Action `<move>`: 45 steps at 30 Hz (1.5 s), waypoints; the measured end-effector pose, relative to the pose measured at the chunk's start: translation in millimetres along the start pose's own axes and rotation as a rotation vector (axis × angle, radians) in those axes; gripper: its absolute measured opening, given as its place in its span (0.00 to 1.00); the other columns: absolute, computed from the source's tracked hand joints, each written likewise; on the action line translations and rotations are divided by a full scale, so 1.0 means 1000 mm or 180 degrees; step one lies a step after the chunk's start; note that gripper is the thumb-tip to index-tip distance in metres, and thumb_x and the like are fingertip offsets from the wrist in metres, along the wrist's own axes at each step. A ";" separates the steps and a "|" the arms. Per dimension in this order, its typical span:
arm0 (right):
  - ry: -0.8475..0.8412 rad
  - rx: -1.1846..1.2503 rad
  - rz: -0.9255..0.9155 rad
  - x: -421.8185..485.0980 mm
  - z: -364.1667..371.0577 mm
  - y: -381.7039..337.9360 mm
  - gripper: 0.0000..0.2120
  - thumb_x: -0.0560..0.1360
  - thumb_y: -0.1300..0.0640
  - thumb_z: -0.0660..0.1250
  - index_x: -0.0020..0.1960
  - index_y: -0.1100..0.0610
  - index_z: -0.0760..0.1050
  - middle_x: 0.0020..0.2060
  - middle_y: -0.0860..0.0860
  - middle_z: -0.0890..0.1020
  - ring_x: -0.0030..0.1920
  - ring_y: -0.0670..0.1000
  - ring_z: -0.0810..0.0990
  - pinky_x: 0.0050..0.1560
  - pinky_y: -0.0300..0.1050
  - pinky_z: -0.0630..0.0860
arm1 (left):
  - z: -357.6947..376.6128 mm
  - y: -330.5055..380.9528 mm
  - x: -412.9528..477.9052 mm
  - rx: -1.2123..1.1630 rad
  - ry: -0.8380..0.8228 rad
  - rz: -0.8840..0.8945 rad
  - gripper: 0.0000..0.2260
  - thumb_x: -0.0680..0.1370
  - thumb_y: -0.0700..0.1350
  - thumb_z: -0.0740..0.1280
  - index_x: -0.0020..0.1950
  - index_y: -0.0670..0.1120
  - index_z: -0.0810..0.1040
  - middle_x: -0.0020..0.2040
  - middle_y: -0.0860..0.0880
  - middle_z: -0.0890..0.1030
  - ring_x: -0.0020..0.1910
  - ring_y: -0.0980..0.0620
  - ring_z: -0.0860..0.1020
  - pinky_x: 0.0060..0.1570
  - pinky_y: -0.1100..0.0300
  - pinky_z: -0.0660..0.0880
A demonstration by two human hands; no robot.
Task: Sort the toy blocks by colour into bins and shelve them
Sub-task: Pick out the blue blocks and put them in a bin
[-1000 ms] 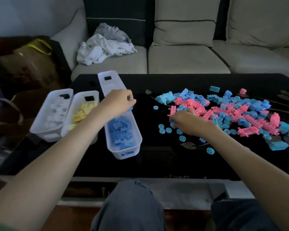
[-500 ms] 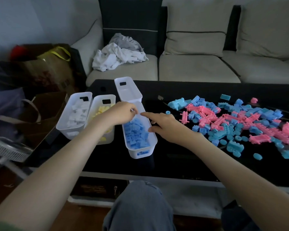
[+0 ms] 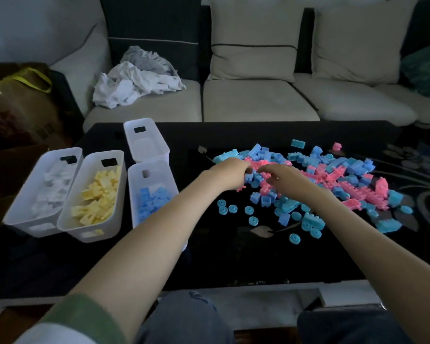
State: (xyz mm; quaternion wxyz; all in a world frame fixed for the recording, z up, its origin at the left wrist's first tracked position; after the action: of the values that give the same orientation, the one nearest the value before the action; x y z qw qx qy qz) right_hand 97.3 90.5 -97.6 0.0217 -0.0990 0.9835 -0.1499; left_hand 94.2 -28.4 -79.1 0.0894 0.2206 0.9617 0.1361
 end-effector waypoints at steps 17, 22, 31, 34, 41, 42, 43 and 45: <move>-0.0184 -0.0085 -0.0394 0.024 -0.008 0.006 0.08 0.77 0.52 0.61 0.56 0.53 0.69 0.47 0.46 0.76 0.47 0.49 0.75 0.58 0.49 0.64 | 0.012 -0.014 0.063 0.0458 -0.0010 0.0060 0.10 0.72 0.48 0.67 0.35 0.53 0.66 0.49 0.49 0.71 0.55 0.47 0.70 0.50 0.55 0.69; -0.0368 0.0526 -0.0565 -0.005 -0.014 0.006 0.05 0.78 0.59 0.57 0.54 0.53 0.67 0.37 0.48 0.74 0.32 0.46 0.70 0.36 0.40 0.69 | 0.020 -0.003 0.067 0.0418 -0.0099 0.0404 0.11 0.72 0.44 0.68 0.33 0.51 0.67 0.43 0.50 0.75 0.50 0.48 0.73 0.53 0.49 0.74; -0.0474 0.0232 -0.0929 -0.025 0.018 0.000 0.07 0.80 0.53 0.60 0.55 0.51 0.74 0.47 0.43 0.77 0.46 0.43 0.73 0.48 0.37 0.69 | 0.032 0.012 0.061 0.0476 0.0038 0.0626 0.02 0.74 0.42 0.66 0.45 0.45 0.74 0.52 0.49 0.71 0.50 0.49 0.74 0.50 0.55 0.73; -0.0595 0.0197 -0.0865 -0.030 0.024 -0.001 0.04 0.79 0.54 0.61 0.53 0.51 0.71 0.50 0.47 0.77 0.50 0.49 0.74 0.53 0.48 0.73 | 0.032 0.009 0.057 0.0461 -0.0060 0.0495 0.06 0.75 0.44 0.67 0.50 0.44 0.76 0.55 0.49 0.69 0.51 0.49 0.74 0.52 0.53 0.75; -0.0669 0.0270 -0.0815 -0.043 0.024 -0.011 0.06 0.79 0.54 0.60 0.55 0.53 0.68 0.52 0.49 0.73 0.51 0.52 0.73 0.55 0.53 0.72 | 0.036 0.014 0.049 0.0259 -0.0129 0.0597 0.06 0.74 0.41 0.67 0.42 0.46 0.71 0.48 0.48 0.74 0.44 0.49 0.73 0.39 0.58 0.70; -0.0686 0.0256 -0.0844 -0.045 0.024 -0.013 0.07 0.79 0.54 0.60 0.56 0.53 0.68 0.54 0.49 0.73 0.52 0.51 0.73 0.56 0.52 0.72 | 0.035 0.014 0.047 0.0231 -0.0120 0.0582 0.04 0.74 0.41 0.67 0.44 0.44 0.72 0.48 0.48 0.74 0.43 0.50 0.73 0.39 0.59 0.69; -0.0730 0.0191 -0.0891 -0.048 0.026 -0.015 0.09 0.80 0.53 0.60 0.59 0.53 0.68 0.55 0.49 0.73 0.54 0.51 0.72 0.57 0.51 0.72 | 0.034 0.014 0.046 0.0214 -0.0089 0.0590 0.04 0.74 0.41 0.68 0.45 0.44 0.73 0.48 0.49 0.73 0.44 0.50 0.72 0.40 0.59 0.70; -0.0802 -0.0082 -0.1007 -0.051 0.032 -0.018 0.14 0.80 0.52 0.60 0.63 0.54 0.68 0.58 0.50 0.72 0.57 0.51 0.70 0.59 0.49 0.70 | 0.033 0.013 0.045 0.0177 -0.0010 0.0619 0.05 0.74 0.42 0.68 0.46 0.42 0.75 0.48 0.50 0.72 0.45 0.51 0.73 0.43 0.58 0.71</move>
State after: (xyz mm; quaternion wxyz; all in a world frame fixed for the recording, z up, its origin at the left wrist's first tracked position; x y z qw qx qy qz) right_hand 153.0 74.9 -121.8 0.1195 -0.2704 0.9470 -0.1253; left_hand 67.1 10.9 -111.2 0.0710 0.3156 0.9390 0.1171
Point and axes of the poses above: each hand's wrist, its own x-axis towards the middle knuckle, its own z-axis out of the palm, y = z × x, the point moved 8 cm from there along x, towards the middle knuckle
